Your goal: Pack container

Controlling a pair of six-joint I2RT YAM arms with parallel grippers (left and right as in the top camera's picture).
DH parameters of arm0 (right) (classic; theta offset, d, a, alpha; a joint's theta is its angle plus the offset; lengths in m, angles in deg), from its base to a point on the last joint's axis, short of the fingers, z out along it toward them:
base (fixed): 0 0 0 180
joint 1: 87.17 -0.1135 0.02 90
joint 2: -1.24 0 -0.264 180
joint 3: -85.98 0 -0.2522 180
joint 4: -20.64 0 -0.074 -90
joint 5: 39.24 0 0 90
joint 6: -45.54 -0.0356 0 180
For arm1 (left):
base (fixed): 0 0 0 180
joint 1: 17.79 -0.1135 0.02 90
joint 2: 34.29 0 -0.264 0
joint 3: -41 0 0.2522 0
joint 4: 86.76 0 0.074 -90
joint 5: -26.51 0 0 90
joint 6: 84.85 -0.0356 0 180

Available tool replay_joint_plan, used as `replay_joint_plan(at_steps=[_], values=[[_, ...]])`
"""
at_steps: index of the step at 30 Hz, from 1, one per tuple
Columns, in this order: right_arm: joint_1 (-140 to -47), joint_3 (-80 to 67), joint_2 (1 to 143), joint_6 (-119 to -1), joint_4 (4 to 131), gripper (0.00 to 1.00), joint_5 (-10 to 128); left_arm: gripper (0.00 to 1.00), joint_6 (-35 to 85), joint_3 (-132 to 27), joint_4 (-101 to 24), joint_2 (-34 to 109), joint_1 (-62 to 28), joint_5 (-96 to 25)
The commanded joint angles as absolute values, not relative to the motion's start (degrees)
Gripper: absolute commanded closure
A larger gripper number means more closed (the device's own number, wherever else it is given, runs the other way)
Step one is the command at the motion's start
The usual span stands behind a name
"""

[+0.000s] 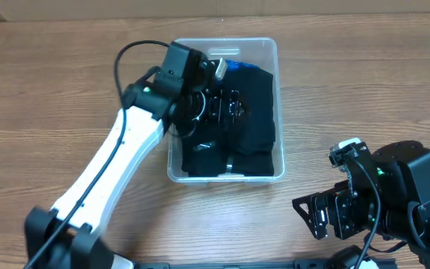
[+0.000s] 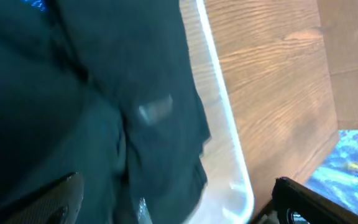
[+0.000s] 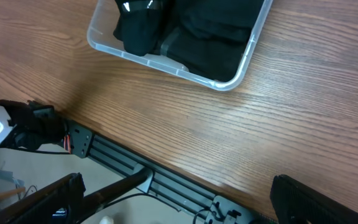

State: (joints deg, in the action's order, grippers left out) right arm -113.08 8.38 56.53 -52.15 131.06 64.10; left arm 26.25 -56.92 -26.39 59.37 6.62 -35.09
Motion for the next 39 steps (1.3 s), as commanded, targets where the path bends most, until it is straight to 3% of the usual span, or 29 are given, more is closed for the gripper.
replay_joint_plan(at_steps=[1,6,11,16,37,39], values=[[-113.0,8.6,56.1,-52.1,130.9,0.00,64.4,0.00,28.5,-58.1,-22.3,51.4,7.0,-39.7],[-113.0,8.6,56.1,-52.1,130.9,0.00,64.4,0.00,23.2,-58.1,-17.8,40.5,7.0,-43.5],[-113.0,8.6,56.1,-52.1,130.9,0.00,64.4,0.00,8.9,-58.1,0.6,29.0,7.0,-55.1],[-113.0,8.6,56.1,-52.1,130.9,0.00,64.4,0.00,7.5,-58.1,11.0,24.8,7.0,-57.8],[-113.0,8.6,56.1,-52.1,130.9,0.00,64.4,0.00,7.5,-58.1,11.7,26.8,7.0,-57.9],[-113.0,8.6,56.1,-51.7,126.5,0.00,61.9,0.00,6.8,-58.1,10.8,26.8,7.0,-58.8]])
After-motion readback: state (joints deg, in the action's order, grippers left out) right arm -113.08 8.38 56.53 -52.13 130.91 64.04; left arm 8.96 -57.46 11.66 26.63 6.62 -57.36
